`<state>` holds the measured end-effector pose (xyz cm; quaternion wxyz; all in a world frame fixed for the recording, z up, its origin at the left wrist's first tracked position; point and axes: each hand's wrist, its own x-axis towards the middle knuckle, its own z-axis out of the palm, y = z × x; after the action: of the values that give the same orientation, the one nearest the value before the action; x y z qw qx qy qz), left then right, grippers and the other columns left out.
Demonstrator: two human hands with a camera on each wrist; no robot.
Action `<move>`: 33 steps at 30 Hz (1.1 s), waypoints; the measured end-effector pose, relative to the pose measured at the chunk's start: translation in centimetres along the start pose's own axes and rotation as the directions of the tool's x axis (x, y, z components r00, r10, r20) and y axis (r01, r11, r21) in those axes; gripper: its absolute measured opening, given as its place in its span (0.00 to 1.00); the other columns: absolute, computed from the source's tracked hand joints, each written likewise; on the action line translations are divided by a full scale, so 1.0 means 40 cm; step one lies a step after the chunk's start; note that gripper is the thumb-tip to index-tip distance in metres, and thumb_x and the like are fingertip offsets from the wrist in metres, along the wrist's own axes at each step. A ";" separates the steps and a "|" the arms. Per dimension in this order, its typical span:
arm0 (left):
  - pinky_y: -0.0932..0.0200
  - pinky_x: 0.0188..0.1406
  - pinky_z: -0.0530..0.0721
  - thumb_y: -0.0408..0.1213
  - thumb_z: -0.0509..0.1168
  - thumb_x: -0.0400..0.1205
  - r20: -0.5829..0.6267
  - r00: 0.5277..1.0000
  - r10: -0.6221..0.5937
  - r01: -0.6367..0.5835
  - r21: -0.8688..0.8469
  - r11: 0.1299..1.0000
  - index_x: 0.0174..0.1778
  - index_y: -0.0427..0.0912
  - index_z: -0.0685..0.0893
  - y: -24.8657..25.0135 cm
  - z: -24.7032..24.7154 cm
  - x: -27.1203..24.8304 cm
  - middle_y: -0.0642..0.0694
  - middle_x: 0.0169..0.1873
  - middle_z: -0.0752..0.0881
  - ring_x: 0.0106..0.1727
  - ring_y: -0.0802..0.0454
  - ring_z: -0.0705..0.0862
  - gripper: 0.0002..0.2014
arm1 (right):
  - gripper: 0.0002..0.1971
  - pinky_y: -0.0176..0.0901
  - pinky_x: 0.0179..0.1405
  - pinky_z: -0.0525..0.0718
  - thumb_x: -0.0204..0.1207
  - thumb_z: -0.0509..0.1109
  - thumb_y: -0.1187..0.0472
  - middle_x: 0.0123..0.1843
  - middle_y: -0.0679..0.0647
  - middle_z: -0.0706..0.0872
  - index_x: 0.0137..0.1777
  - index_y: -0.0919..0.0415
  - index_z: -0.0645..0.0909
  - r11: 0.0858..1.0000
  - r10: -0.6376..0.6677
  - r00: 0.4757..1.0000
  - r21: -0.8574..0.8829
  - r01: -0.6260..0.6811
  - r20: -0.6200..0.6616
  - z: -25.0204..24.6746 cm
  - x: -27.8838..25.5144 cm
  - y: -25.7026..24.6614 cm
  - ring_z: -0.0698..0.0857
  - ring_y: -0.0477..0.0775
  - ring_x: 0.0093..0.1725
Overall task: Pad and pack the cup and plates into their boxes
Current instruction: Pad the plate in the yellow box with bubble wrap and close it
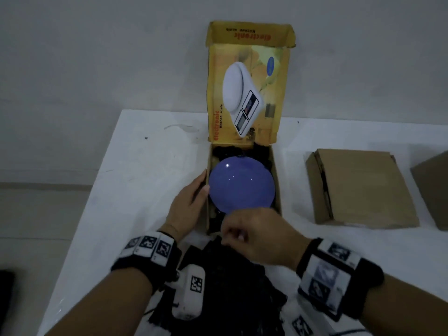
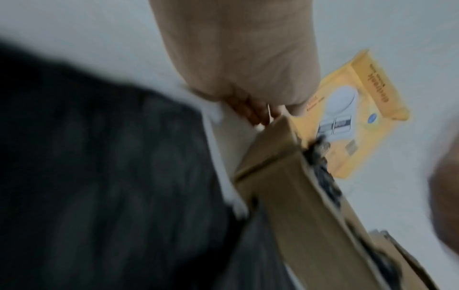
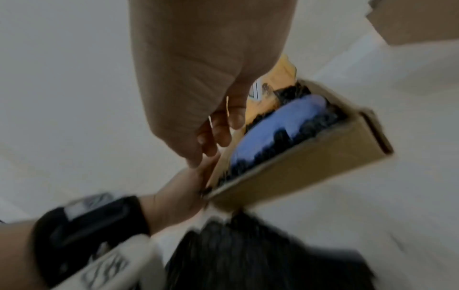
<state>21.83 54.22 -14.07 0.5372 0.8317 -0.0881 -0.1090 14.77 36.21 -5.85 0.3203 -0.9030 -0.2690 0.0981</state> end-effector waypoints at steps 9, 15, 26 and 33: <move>0.60 0.73 0.67 0.43 0.59 0.85 0.071 0.995 -0.073 0.080 -0.104 0.991 0.78 0.51 0.68 -0.023 -0.014 0.011 0.56 0.75 0.73 0.75 0.60 0.70 0.24 | 0.06 0.49 0.44 0.82 0.74 0.68 0.54 0.54 0.53 0.80 0.45 0.52 0.86 0.991 -0.040 0.980 -0.121 0.064 0.193 0.101 -0.124 0.012 0.79 0.55 0.51; 0.60 0.73 0.67 0.42 0.60 0.85 0.047 0.995 -0.082 0.087 -0.120 0.989 0.78 0.50 0.69 -0.023 -0.012 0.010 0.56 0.74 0.73 0.72 0.61 0.71 0.23 | 0.08 0.41 0.29 0.72 0.72 0.61 0.68 0.33 0.49 0.76 0.40 0.54 0.68 0.982 0.175 0.975 0.093 -0.164 -0.135 0.009 -0.111 0.003 0.73 0.46 0.31; 0.63 0.68 0.71 0.39 0.58 0.86 -0.123 0.991 -0.052 0.039 -0.105 0.994 0.73 0.46 0.76 -0.014 0.013 0.014 0.50 0.69 0.80 0.69 0.54 0.76 0.18 | 0.20 0.49 0.61 0.79 0.77 0.60 0.72 0.70 0.59 0.71 0.69 0.63 0.71 0.880 0.474 0.830 0.138 -0.454 -0.294 -0.079 0.070 0.043 0.81 0.59 0.58; 0.88 0.52 0.68 0.38 0.55 0.87 -0.208 0.976 0.060 -0.066 -0.021 0.998 0.74 0.47 0.73 -0.008 0.040 0.021 0.59 0.62 0.78 0.61 0.69 0.76 0.18 | 0.07 0.44 0.40 0.75 0.80 0.64 0.55 0.49 0.54 0.84 0.55 0.55 0.74 0.850 0.424 0.757 -0.068 -0.522 -0.497 -0.117 0.230 0.083 0.81 0.56 0.49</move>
<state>22.22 52.73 -15.05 0.5582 0.8278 -0.0564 -0.0060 25.52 36.64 -4.36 0.2460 -0.9657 0.0451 -0.0705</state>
